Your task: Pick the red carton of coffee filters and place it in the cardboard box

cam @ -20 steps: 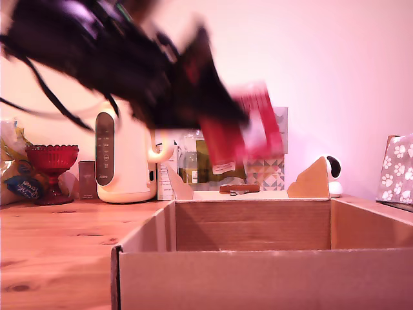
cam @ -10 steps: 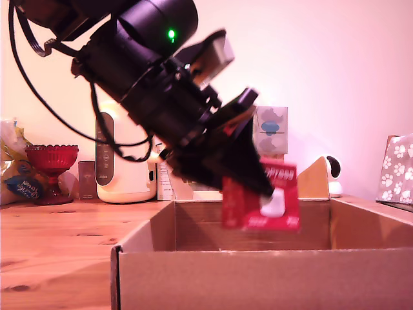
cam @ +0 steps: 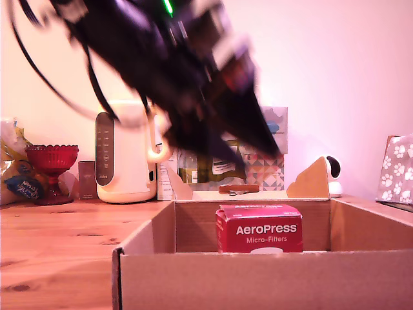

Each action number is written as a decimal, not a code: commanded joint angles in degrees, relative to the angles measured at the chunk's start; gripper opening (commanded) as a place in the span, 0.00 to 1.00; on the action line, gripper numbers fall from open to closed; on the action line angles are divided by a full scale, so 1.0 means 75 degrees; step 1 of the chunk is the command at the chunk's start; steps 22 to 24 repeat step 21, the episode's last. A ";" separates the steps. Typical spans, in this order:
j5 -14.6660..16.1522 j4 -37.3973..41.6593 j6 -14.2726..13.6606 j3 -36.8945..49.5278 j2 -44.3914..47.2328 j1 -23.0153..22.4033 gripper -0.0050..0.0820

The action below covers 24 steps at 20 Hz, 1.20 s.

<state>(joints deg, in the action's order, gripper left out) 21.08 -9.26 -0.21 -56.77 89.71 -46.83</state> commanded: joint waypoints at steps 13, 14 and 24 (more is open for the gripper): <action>-0.0886 0.2043 0.0463 0.2827 -0.3188 0.1999 0.03; -0.0886 0.2107 0.0592 0.3092 -0.3459 0.2250 0.03; -0.1282 0.1935 0.1035 0.4503 -0.5907 0.3829 0.03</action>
